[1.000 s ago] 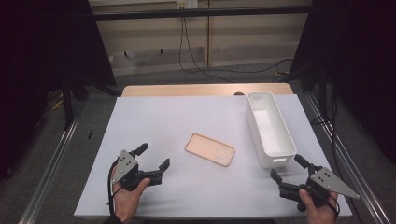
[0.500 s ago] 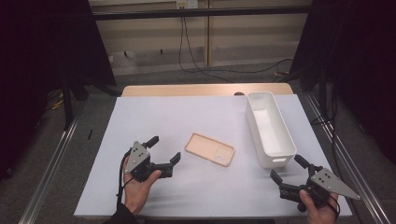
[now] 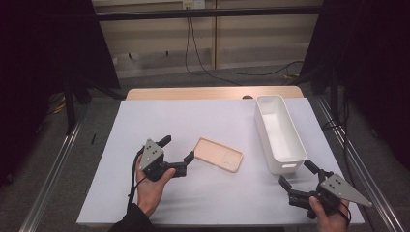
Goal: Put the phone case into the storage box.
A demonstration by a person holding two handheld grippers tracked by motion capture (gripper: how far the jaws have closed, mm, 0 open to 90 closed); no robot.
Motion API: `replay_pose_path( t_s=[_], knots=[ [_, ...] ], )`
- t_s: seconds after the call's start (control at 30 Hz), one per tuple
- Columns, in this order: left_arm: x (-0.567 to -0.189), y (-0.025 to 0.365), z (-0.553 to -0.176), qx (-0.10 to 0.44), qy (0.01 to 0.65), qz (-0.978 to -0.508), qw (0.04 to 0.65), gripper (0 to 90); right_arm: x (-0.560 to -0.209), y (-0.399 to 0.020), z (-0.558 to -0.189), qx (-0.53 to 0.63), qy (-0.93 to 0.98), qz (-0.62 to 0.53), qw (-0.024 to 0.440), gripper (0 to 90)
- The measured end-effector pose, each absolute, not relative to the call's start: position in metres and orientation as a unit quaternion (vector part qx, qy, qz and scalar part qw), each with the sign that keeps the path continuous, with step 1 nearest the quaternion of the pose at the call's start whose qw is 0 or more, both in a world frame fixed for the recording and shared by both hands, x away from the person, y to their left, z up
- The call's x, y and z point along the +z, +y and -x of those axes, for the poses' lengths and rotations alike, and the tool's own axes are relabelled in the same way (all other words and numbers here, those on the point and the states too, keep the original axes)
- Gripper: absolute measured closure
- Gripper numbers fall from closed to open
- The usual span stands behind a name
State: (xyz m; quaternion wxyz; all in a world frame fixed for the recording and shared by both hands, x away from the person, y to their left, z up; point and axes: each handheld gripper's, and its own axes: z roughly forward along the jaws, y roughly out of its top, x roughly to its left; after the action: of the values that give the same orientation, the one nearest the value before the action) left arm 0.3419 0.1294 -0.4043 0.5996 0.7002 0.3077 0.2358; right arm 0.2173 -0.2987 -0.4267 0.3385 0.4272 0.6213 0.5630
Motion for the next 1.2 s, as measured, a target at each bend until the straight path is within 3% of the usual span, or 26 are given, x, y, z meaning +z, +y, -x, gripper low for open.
replay_pose_path(
  t_s=[0.27, 0.6, 1.2],
  knots=[
    [-0.402, 0.115, -0.363, 0.256, 0.297, -0.705, 0.591, 3.2, -0.428, -0.299, -0.217, 0.561, 0.623, -0.43, 0.336, 0.8],
    [-0.406, 0.098, -0.386, 0.238, 0.285, -0.74, 0.562, 4.8, -0.427, -0.3, -0.215, 0.559, 0.622, -0.428, 0.342, 0.8],
    [-0.399, 0.074, -0.419, 0.243, 0.282, -0.739, 0.561, 5.8, -0.427, -0.3, -0.214, 0.558, 0.623, -0.429, 0.342, 0.9]
  ],
)
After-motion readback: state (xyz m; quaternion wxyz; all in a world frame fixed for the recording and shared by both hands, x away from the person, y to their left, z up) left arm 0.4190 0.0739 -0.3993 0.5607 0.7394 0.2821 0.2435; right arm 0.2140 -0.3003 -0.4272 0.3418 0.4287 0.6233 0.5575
